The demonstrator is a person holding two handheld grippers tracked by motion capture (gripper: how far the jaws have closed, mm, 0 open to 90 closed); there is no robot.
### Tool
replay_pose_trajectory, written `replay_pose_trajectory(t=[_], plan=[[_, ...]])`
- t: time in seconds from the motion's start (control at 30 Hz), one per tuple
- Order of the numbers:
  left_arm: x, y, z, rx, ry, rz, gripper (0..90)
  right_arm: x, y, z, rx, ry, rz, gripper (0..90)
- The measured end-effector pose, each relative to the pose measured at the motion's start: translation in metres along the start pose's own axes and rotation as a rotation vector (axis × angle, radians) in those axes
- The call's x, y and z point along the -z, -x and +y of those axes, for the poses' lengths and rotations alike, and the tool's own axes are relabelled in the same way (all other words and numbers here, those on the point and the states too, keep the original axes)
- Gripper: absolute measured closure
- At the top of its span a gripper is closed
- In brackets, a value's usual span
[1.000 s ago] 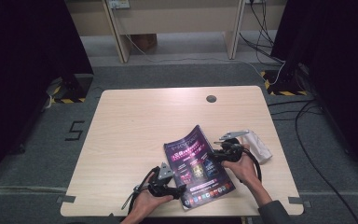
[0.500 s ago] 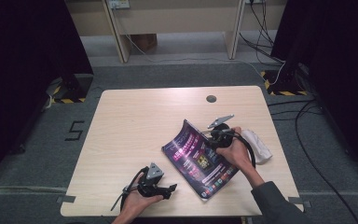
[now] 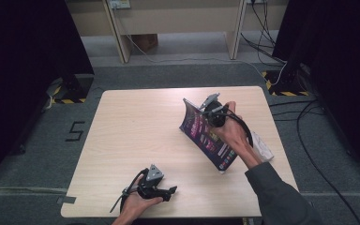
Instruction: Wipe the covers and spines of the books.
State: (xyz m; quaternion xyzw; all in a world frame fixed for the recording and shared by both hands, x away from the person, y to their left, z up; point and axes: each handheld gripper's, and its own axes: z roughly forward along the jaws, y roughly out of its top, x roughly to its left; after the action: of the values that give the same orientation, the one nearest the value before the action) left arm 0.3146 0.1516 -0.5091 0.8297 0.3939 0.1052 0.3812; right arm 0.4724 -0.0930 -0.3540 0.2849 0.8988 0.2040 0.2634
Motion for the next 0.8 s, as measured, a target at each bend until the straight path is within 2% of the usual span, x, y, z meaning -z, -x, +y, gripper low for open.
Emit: replay_pose_trajectory(t=[0.13, 0.23, 0.3, 0.33, 0.5, 0.53, 0.67, 0.8], plan=[[0.0, -0.001, 0.0, 0.0, -0.002, 0.002, 27.3, -0.006, -0.007, 0.006, 0.064, -0.032, -0.062, 84.5], [0.0, -0.003, 0.0, 0.006, -0.002, 0.007, 27.3, -0.002, -0.015, 0.009, 0.102, -0.023, -0.062, 84.5], [0.0, -0.003, 0.0, 0.006, -0.003, 0.007, 27.3, 0.003, -0.014, 0.011, 0.082, -0.015, -0.042, 84.5], [0.0, -0.002, 0.0, 0.004, -0.003, 0.008, 27.2, 0.004, -0.011, 0.013, 0.091, -0.013, -0.031, 84.5], [0.0, -0.001, 0.0, 0.004, -0.005, 0.004, 27.3, 0.003, -0.01, 0.014, 0.09, -0.033, -0.062, 84.5], [0.0, -0.001, 0.0, 0.005, -0.005, 0.004, 27.2, 0.002, -0.008, 0.014, 0.103, -0.033, -0.076, 84.5], [0.0, -0.001, 0.0, 0.003, -0.005, 0.005, 27.2, 0.001, -0.004, 0.013, 0.078, -0.036, -0.081, 84.5], [-0.001, -0.001, 0.0, 0.003, -0.008, 0.005, 27.2, 0.005, -0.008, 0.014, 0.089, -0.027, -0.076, 84.5]])
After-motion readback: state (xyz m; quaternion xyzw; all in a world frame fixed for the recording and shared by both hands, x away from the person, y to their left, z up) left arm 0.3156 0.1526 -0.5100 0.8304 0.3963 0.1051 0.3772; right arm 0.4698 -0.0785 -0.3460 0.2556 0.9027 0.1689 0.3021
